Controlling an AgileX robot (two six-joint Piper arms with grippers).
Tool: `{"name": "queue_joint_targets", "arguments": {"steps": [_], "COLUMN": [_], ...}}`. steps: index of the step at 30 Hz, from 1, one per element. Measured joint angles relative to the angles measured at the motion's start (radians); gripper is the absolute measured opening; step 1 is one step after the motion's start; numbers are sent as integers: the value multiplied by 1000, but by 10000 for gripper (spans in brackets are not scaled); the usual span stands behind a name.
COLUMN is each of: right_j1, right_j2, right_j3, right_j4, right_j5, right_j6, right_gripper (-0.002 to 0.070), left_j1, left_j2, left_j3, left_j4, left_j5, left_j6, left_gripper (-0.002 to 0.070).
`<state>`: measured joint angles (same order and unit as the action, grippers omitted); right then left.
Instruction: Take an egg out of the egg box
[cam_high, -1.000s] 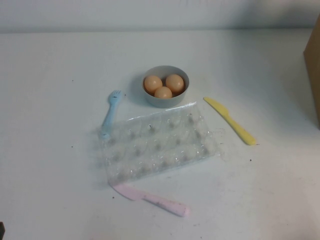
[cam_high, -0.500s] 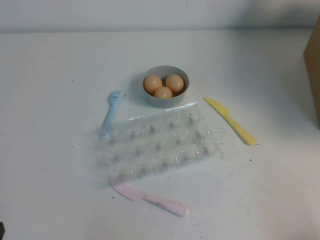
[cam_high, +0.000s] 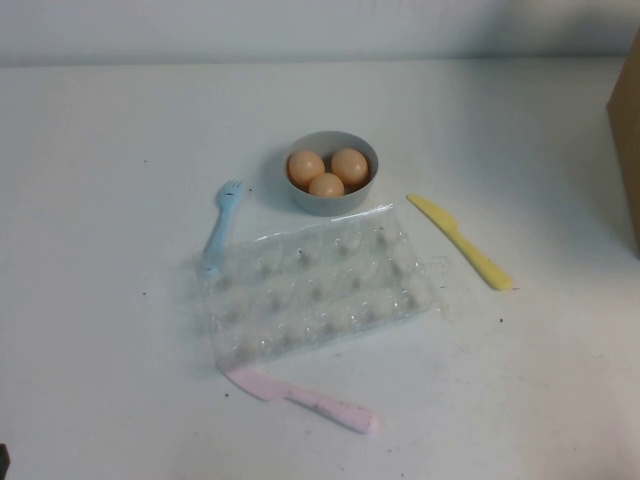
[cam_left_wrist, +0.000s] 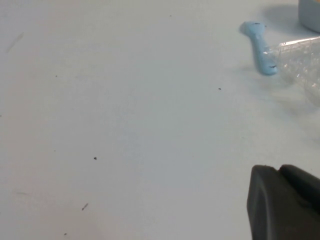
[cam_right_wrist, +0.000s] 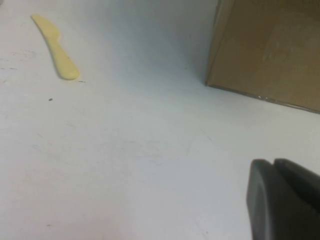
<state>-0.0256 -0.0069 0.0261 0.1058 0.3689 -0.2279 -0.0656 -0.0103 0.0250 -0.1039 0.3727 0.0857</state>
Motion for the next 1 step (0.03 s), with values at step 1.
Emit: {"name": "queue_joint_targets", "arguments": {"steps": [1], "right_j1": [0], "right_j2": [0], "right_j3": [0], "right_j4": [0], "right_j5": [0], "right_j6": [0], "right_gripper": [-16], "left_j1": [0], "left_j2": [0], "left_j3": [0], "left_j4": [0], "left_j5": [0], "left_j6": [0], "left_gripper": [-5]}}
